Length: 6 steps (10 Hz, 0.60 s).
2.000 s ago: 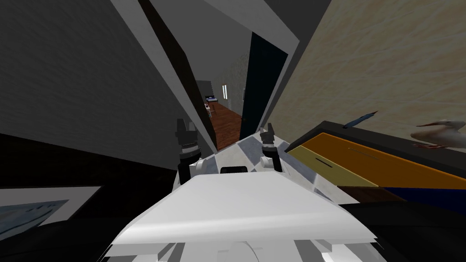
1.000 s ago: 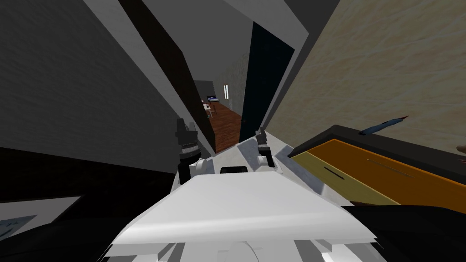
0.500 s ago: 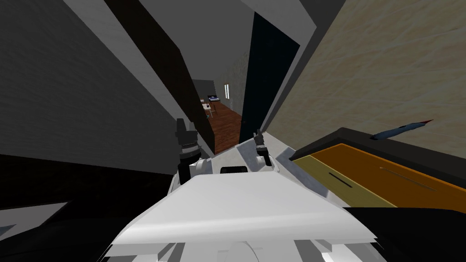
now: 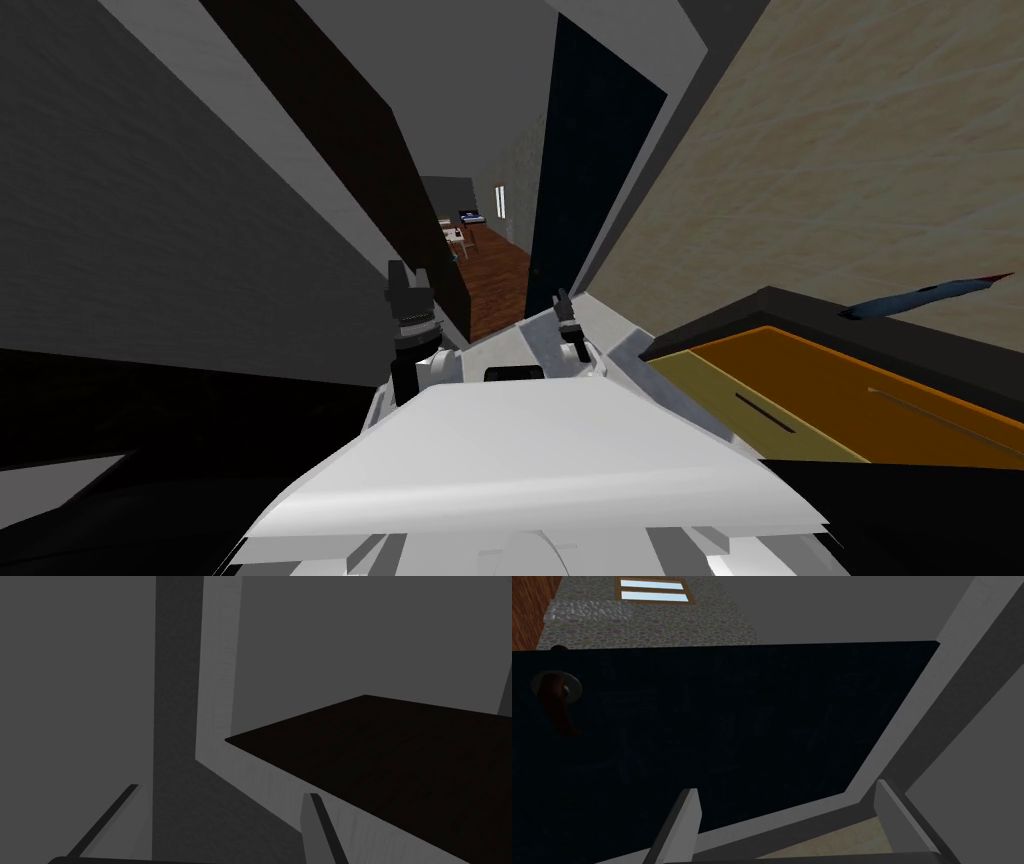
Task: Push the door open
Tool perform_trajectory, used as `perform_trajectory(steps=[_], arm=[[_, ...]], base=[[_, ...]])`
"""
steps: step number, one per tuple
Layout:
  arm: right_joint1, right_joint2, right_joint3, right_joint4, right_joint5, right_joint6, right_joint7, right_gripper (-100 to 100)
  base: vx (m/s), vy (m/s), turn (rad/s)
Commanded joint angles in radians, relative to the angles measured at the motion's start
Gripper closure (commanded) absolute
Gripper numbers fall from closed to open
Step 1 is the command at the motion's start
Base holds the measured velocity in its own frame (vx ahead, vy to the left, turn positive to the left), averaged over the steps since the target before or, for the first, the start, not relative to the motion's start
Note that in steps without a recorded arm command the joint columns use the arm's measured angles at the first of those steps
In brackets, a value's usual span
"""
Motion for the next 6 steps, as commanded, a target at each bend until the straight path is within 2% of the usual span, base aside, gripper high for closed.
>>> perform_trajectory(steps=[1,6], arm=[[-0.018,-0.004,-0.001,0.049,0.009,-0.012,-0.012,-100],[-0.072,-0.008,-0.001,0.2,0.039,-0.054,-0.041,-100]], base=[[0.091,-0.076,0.037],[0.09,-0.086,0.04]])
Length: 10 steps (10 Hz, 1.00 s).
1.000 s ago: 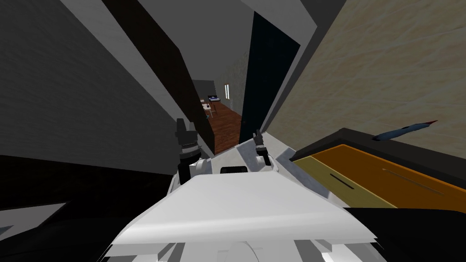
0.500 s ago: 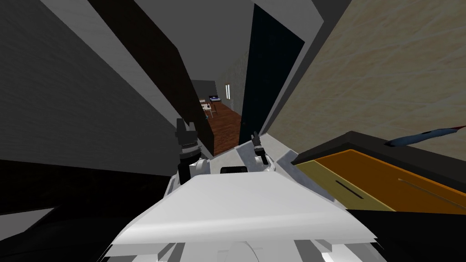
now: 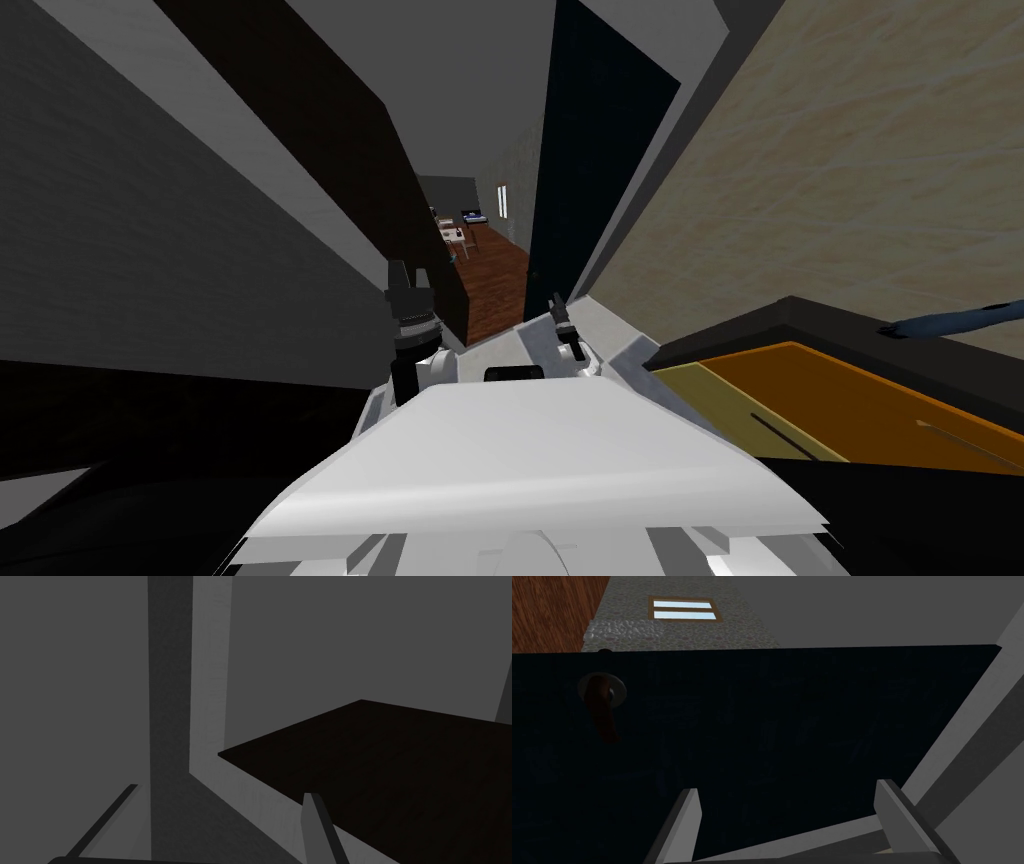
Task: Push the door open
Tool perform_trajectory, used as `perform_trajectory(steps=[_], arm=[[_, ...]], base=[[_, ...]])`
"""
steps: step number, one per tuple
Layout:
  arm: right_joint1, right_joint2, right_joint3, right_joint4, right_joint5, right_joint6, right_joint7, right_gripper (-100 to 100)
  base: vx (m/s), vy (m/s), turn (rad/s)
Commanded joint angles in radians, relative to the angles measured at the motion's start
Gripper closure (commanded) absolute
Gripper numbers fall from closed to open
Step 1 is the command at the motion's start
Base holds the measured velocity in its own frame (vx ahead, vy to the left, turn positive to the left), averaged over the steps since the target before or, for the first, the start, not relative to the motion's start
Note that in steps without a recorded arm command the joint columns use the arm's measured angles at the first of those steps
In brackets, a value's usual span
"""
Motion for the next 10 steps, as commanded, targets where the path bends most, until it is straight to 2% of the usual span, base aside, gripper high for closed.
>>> perform_trajectory(steps=[1,10], arm=[[-0.016,-0.004,-0.001,0.047,0.009,-0.014,-0.012,-100],[-0.108,-0.009,0.0,0.304,0.059,-0.086,-0.062,-100]], base=[[0.092,-0.077,0.041],[0.088,-0.08,0.038]])
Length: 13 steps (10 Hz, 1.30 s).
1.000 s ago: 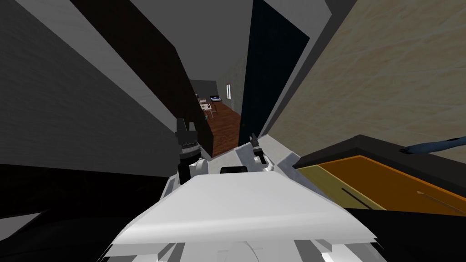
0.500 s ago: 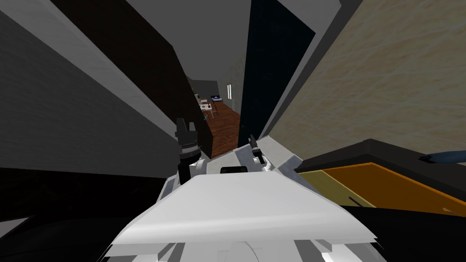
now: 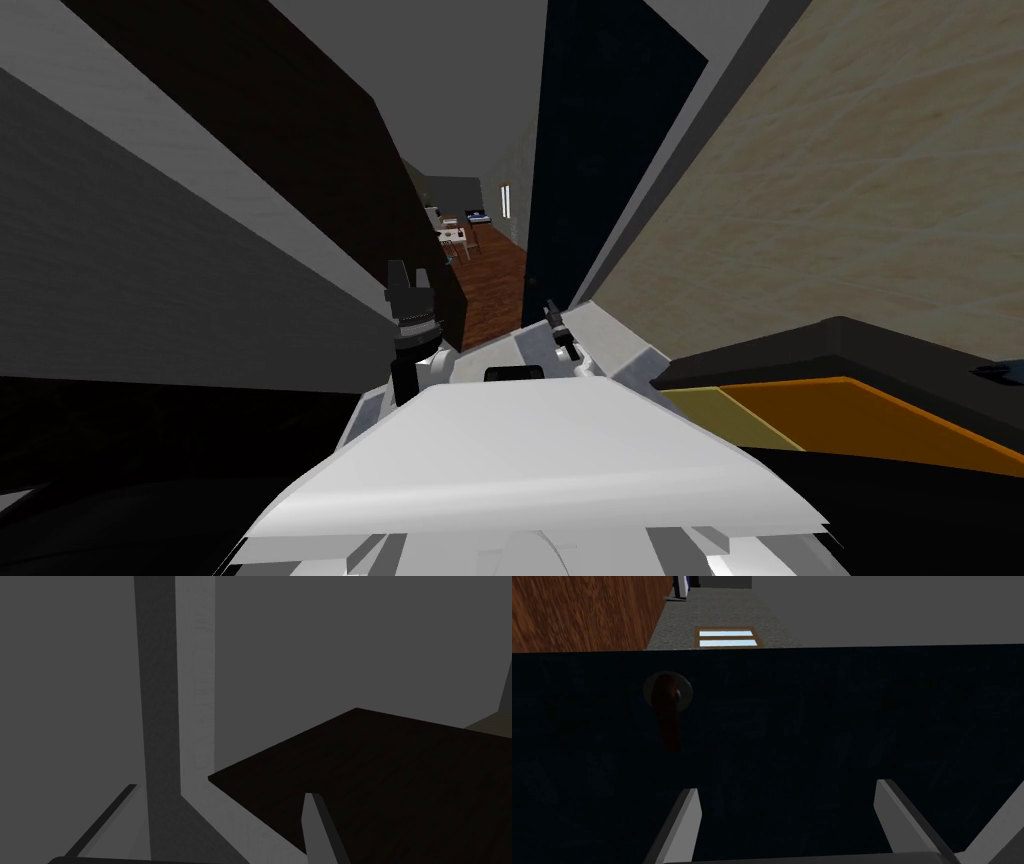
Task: Push the door open
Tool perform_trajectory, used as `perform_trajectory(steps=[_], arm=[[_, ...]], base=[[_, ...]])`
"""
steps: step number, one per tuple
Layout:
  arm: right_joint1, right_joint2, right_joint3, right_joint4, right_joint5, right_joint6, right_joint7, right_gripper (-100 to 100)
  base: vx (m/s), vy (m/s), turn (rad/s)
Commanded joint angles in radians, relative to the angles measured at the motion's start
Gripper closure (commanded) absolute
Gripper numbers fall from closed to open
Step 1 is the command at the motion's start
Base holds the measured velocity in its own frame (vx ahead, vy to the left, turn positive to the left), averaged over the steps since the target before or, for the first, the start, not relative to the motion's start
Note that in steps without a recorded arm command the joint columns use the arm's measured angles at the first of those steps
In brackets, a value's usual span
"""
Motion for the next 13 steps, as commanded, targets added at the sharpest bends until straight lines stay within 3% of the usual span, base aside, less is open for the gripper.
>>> perform_trajectory(steps=[1,13], arm=[[-0.013,0.0,0.001,0.037,0.01,-0.01,-0.009,-100],[-0.111,-0.002,0.002,0.31,0.063,-0.086,-0.062,-100]], base=[[0.084,-0.061,0.029],[0.082,-0.073,0.03]])
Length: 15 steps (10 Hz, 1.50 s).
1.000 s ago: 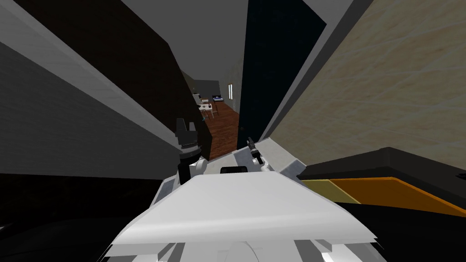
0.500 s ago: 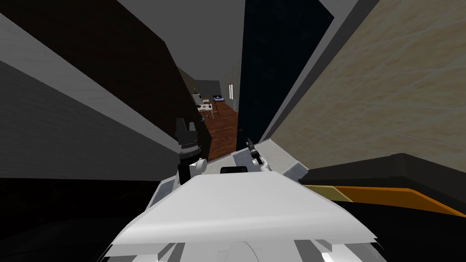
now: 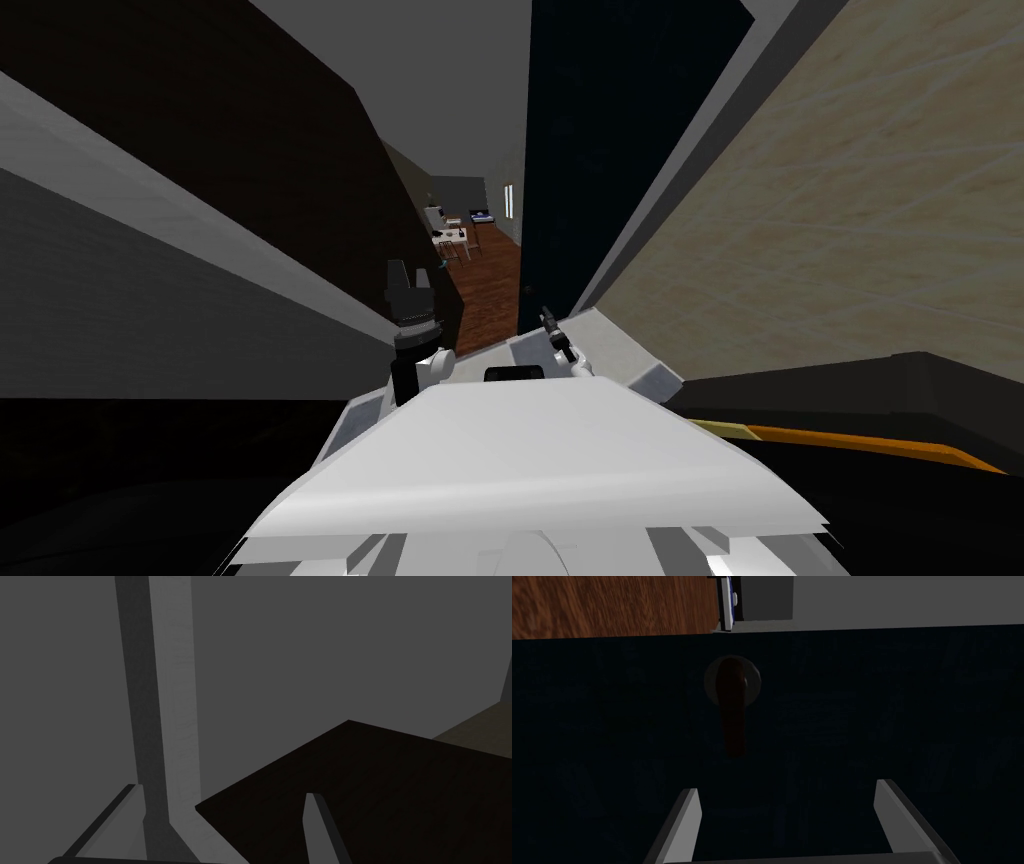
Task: Push the door open
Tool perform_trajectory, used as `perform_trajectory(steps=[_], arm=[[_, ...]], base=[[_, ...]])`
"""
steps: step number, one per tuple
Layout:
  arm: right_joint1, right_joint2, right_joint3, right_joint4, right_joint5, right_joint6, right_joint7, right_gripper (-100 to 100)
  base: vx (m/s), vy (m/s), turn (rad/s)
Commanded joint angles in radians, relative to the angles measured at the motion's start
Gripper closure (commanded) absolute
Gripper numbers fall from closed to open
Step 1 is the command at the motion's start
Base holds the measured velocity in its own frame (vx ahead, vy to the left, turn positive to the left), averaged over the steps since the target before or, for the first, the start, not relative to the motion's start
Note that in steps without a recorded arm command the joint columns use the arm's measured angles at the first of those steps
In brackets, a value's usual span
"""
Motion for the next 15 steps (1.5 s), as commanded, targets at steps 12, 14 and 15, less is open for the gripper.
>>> perform_trajectory(steps=[12,14,15], arm=[[-0.057,0.008,-0.006,0.162,0.022,-0.047,-0.014,-100],[-0.058,0.013,-0.01,0.168,0.017,-0.048,-0.005,-100],[-0.058,0.016,-0.012,0.171,0.014,-0.048,0.0,-100]], base=[[0.096,-0.037,0.024],[0.209,0.047,0.033],[0.221,0.045,0.035]])
